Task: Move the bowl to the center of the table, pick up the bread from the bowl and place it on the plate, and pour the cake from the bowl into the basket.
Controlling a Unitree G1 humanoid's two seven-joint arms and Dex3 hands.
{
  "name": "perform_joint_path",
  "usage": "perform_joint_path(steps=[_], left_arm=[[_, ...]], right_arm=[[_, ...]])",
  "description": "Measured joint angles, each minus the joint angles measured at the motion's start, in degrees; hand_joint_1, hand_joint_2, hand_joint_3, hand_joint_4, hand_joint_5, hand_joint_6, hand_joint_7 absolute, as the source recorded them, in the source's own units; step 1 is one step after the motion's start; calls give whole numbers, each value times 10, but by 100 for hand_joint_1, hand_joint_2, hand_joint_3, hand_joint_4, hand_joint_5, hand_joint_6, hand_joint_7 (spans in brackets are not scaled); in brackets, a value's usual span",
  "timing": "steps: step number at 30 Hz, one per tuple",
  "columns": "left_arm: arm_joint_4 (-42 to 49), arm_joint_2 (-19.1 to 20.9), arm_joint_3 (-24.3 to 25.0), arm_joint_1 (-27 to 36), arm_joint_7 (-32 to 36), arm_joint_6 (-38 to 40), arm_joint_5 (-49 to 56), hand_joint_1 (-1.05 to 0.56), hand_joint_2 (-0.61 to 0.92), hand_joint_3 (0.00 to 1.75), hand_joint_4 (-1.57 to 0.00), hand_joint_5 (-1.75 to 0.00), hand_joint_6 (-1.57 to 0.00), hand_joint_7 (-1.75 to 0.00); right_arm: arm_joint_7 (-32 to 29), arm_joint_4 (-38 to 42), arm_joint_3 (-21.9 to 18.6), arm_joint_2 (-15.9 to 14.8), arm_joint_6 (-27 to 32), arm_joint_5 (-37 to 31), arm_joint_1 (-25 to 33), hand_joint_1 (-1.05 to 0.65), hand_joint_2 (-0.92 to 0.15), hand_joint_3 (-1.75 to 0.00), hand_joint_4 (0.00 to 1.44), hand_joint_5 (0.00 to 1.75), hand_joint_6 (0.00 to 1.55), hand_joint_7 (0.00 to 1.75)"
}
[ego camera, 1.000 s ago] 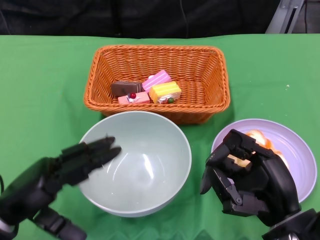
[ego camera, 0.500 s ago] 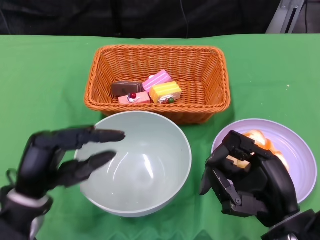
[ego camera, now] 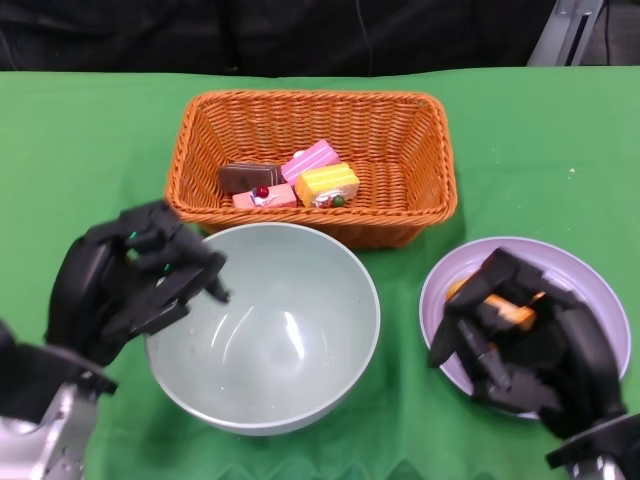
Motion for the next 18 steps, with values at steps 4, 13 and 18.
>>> perform_joint_path(steps=[4, 13, 18], left_arm=[[0, -40, 97, 24, -66, 51, 45, -11, 60, 89, -87, -158, -90, -130], [-3, -105, 231, 36, -144, 118, 138, -11, 66, 79, -87, -158, -89, -130], [-13, -119, 279, 38, -166, 137, 168, -15, 79, 53, -87, -155, -92, -123]], right_arm=[[1, 16, -14, 2, -20, 1, -15, -13, -62, -85, 75, 154, 67, 125], [1, 21, -17, 2, -32, 0, -17, -11, -65, -82, 75, 154, 67, 123], [1, 20, -16, 3, -32, 0, -17, -11, -62, -85, 75, 155, 68, 123]])
